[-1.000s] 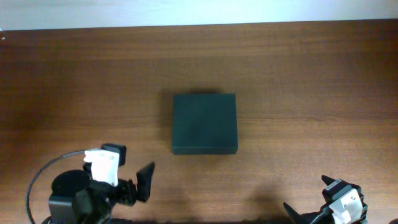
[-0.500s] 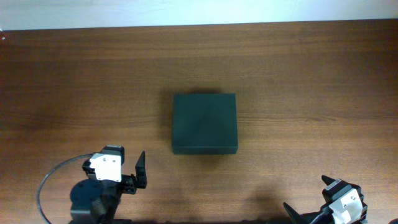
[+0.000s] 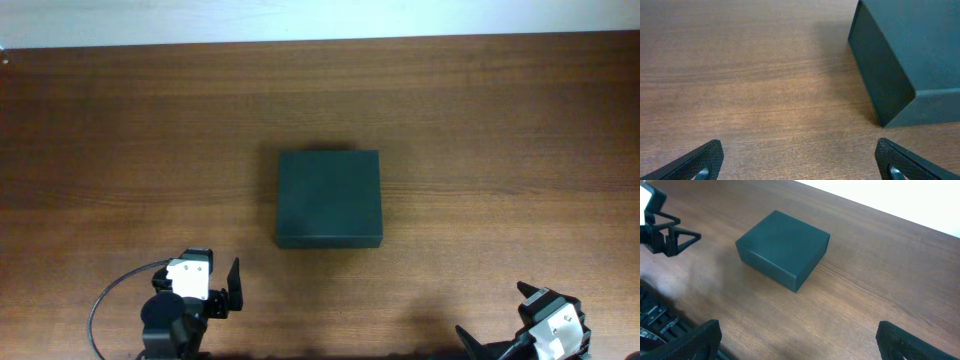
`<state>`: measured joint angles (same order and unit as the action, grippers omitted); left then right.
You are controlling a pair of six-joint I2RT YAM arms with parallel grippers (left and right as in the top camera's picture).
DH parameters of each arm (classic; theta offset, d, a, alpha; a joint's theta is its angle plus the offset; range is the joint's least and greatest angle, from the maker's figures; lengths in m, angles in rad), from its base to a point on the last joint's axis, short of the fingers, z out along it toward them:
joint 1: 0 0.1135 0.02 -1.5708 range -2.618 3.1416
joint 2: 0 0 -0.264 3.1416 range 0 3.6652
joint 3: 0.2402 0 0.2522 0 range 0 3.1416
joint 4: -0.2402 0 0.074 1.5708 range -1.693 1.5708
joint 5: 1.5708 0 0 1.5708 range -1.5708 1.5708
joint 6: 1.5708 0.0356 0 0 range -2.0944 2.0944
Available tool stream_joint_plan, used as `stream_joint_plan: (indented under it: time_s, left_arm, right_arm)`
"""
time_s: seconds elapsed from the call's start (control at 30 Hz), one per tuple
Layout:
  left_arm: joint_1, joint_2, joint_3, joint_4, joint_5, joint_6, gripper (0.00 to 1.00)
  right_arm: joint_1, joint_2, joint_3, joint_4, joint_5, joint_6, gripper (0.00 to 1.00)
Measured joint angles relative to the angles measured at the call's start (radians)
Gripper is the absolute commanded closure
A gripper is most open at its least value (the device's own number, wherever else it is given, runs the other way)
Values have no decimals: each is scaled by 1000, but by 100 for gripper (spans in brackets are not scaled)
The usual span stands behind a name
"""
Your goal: Pack container
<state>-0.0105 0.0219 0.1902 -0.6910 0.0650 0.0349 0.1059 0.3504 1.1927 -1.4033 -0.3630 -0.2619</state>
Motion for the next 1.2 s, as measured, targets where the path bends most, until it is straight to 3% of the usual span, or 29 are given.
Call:
stream_joint_plan:
  time_s: [1.0, 1.2]
  left_arm:
    - [0, -1, -5, 0, -48, 3, 1]
    - [0, -1, -5, 0, -48, 3, 1]
  right_arm:
    - [0, 0, 0, 2, 0, 0, 1]
    - [0, -16, -63, 127, 10, 0, 1]
